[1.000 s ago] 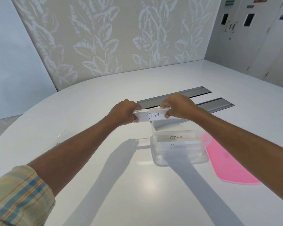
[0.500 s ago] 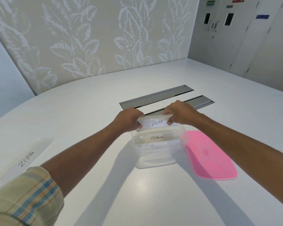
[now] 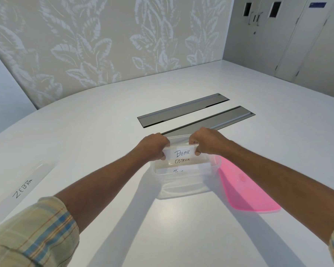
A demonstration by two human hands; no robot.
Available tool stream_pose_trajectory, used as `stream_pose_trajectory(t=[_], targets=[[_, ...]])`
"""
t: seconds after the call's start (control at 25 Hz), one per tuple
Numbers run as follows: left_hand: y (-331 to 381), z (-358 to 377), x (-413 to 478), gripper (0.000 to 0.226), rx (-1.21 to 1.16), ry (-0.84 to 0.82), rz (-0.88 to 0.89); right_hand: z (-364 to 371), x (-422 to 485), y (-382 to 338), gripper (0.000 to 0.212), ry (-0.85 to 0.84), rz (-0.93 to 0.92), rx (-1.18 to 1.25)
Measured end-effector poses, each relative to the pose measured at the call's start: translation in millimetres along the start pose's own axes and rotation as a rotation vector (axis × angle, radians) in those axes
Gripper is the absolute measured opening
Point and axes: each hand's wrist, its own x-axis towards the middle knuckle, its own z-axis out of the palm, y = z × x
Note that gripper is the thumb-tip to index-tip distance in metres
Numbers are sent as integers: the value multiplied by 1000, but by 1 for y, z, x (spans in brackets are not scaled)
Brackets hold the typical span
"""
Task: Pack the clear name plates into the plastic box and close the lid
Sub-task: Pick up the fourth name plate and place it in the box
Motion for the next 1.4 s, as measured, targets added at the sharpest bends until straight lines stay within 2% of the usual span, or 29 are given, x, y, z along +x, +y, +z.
stream_pose_trajectory(t=[0.24, 0.48, 0.6, 0.72, 0.88, 1.04, 1.24, 1.4], targets=[[2, 10, 4, 55, 37, -42, 14, 15, 5, -1, 51, -21, -18, -35], [7, 9, 2, 40, 143, -92, 44, 24, 2, -3, 43, -9, -40, -63], [9, 7, 0, 47, 124, -84, 43, 22, -1, -5, 41, 11, -51, -63], [5, -1, -6, 51, 5, -3, 44, 12, -5, -9, 44, 37, -49, -14], [-3, -22, -23, 33, -79, 156, 46, -11, -6, -22, 36, 82, -52, 33], [-18, -42, -52, 28, -133, 291, -18, -38, -2, -49, 25, 162, -68, 71], [-66, -46, -99, 27, -202, 367, -163, -66, 13, -109, 24, 209, -149, 151], [-117, -37, -145, 29, -194, 362, -280, -70, 30, -174, 21, 216, -224, 180]])
